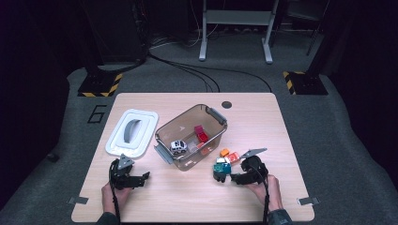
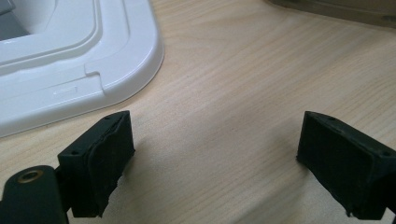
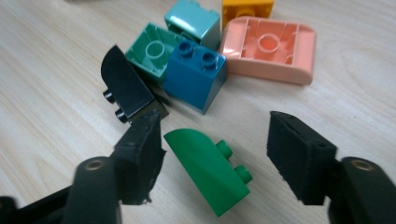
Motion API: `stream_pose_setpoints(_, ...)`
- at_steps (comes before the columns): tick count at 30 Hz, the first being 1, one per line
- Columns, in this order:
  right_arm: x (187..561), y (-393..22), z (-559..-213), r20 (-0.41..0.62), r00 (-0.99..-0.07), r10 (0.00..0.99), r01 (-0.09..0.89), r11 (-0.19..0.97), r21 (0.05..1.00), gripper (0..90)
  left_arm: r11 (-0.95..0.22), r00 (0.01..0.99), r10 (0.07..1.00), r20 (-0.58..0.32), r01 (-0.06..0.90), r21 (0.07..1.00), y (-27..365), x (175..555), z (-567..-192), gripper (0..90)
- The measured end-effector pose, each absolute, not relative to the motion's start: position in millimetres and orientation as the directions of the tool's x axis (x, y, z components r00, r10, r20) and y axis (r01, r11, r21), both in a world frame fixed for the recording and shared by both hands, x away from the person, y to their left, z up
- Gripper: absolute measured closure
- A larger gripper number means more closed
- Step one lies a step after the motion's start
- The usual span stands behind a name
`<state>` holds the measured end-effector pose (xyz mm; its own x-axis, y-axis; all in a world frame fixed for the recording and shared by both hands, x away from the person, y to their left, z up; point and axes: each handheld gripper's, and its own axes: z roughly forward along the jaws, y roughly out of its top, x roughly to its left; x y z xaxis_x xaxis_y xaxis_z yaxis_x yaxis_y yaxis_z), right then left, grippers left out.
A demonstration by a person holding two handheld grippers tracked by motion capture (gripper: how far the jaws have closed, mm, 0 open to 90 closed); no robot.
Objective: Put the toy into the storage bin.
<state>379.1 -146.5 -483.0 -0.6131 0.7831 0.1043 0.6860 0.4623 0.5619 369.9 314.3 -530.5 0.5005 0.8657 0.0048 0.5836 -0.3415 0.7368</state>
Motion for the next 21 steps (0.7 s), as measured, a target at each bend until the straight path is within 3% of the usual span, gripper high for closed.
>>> stream_pose_setpoints(2, 380.2, -146.3, -484.7, 0.109, -0.612, 0.783, 0.694, 0.466, 0.549, 53.9, -0.342, 0.501, 0.866, 0.006, 0.583, 0.737, 314.4, 370.0, -530.5, 10.5)
stream_pose_setpoints(6, 383.2, -149.0, -486.7, 0.117, -0.594, 0.796, 0.717, 0.458, 0.525, 64.1, -0.342, 0.501, 0.866, 0.006, 0.583, 0.737, 314.4, 370.0, -530.5, 10.5)
stream_pose_setpoints(13, 388.3, -155.3, -485.8, 0.124, -0.554, 0.823, 0.745, 0.423, 0.516, 65.7, -0.342, 0.501, 0.865, 0.005, 0.583, 0.737, 314.5, 370.0, -530.5, 10.5)
stream_pose_setpoints(16, 392.7, -157.0, -485.9, 0.125, -0.540, 0.832, 0.760, 0.418, 0.498, 61.0, -0.343, 0.501, 0.865, 0.006, 0.583, 0.737, 314.6, 370.1, -530.5, 10.6)
stream_pose_setpoints(21, 395.6, -156.9, -489.7, 0.107, -0.522, 0.846, 0.771, 0.414, 0.484, 66.4, -0.342, 0.501, 0.866, 0.005, 0.585, 0.736, 314.5, 369.9, -530.5, 10.6)
